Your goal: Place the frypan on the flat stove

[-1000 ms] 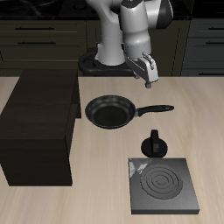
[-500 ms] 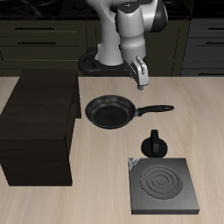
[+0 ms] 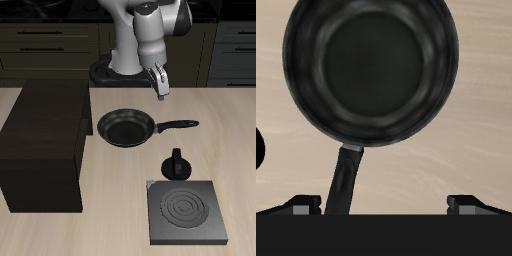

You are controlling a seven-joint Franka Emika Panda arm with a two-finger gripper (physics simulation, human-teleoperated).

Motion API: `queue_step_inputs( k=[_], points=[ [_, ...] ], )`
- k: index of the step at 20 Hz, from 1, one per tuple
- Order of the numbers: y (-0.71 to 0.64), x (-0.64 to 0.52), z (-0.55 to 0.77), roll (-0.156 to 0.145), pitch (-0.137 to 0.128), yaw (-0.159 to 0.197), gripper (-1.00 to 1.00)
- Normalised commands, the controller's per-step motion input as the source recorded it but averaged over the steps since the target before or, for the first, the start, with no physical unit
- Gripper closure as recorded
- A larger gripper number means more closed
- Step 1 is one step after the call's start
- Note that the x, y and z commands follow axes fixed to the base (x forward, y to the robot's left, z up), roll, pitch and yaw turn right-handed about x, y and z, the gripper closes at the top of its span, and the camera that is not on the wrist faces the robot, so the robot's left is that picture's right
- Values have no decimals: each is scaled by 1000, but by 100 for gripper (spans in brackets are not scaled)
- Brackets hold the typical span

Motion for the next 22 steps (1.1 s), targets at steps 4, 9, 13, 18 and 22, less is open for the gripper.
queue_step_inputs(
  k=[4,9,13,18,22],
  points=[
    [259,-25,-169,39,27,-8,-100],
    [172,76,-165,31,16,15,-100],
    [68,111,-35,7,-23,9,-100],
    [-117,183,-222,-16,51,-3,-100],
    [-118,24,-68,-11,15,-2,-100]
  ],
)
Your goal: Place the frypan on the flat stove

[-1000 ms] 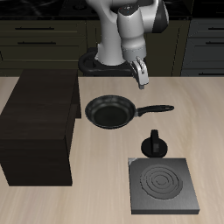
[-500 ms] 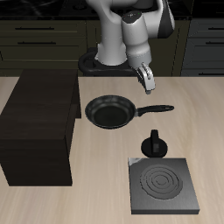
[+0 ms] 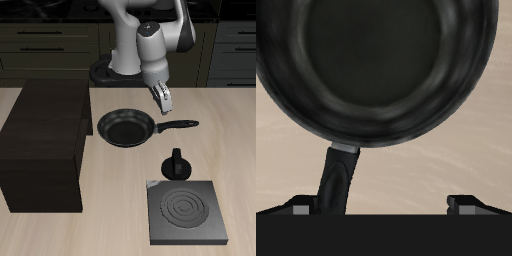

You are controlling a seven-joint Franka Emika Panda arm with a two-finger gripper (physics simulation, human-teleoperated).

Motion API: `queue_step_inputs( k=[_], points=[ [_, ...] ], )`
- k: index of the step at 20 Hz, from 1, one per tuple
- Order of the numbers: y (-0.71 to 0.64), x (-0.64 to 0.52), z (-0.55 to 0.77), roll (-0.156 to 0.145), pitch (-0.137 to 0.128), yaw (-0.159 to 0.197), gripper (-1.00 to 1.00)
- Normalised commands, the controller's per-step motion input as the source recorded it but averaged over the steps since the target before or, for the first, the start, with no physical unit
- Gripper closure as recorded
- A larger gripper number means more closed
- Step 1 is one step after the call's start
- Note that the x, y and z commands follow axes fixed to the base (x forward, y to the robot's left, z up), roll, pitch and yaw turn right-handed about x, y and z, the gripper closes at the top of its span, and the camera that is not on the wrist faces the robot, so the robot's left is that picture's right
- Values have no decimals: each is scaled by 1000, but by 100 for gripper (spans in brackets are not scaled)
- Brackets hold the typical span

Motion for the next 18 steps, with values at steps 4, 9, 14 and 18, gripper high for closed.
queue_step_inputs(
  k=[4,9,14,18],
  points=[
    [1,-34,-8,7,5,-8,-100],
    [341,-149,-81,61,17,-29,-100],
    [263,-151,-142,47,20,15,-100],
    [-2,63,-2,-3,-6,19,-100]
  ],
)
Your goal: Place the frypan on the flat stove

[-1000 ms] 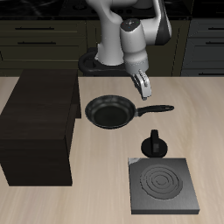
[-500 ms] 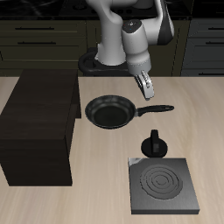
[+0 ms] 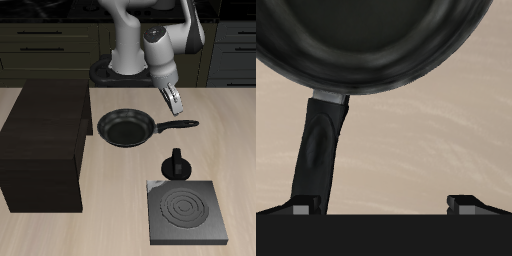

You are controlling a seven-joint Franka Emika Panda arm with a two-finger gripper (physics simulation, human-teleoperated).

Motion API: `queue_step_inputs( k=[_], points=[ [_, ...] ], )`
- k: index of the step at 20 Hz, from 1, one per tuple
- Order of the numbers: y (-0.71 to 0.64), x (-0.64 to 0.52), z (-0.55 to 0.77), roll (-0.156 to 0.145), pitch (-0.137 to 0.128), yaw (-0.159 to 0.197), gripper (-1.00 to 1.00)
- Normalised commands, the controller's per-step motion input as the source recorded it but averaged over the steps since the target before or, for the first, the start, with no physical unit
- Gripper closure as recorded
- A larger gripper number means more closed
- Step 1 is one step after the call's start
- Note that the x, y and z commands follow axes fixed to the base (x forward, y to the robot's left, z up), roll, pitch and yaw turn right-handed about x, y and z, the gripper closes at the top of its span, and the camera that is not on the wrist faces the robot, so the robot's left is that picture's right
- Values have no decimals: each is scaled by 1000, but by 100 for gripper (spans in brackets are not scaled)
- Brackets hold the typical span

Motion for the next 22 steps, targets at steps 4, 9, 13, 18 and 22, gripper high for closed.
queue_step_inputs(
  k=[4,9,13,18,22],
  points=[
    [36,180,10,-33,7,8,-100],
    [301,125,44,51,0,-14,-100],
    [68,70,-130,14,18,7,-100],
    [-150,158,-316,-22,57,15,-100],
    [-106,187,-142,-36,37,-15,-100]
  ],
)
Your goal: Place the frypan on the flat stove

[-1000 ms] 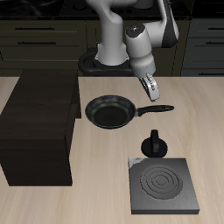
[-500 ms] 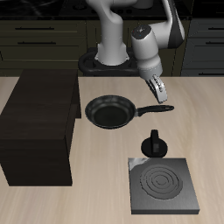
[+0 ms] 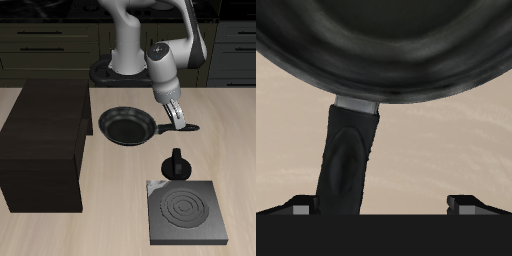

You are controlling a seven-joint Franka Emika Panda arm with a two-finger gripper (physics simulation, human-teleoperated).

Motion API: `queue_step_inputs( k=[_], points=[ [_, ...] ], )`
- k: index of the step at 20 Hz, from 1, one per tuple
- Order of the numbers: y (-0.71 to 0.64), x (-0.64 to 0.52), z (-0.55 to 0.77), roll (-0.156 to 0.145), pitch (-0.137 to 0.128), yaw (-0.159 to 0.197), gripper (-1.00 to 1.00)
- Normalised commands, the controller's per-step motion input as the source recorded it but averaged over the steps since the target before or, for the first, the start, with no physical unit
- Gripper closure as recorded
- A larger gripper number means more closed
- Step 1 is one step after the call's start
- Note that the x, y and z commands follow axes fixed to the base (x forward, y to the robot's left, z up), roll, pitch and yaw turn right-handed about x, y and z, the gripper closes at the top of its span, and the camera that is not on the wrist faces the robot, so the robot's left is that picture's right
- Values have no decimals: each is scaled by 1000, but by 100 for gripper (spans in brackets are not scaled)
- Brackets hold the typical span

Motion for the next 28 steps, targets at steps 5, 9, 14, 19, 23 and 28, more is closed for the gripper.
queue_step_inputs(
  k=[5,9,14,19,23,28],
  points=[
    [315,-136,-28,69,4,-10,-100],
    [343,-159,-202,65,27,0,-100],
    [151,-18,-229,41,60,-22,-100],
    [279,-71,33,52,-13,4,-100],
    [346,-79,145,71,-39,35,-100],
    [81,33,29,7,-19,55,-100]
  ],
)
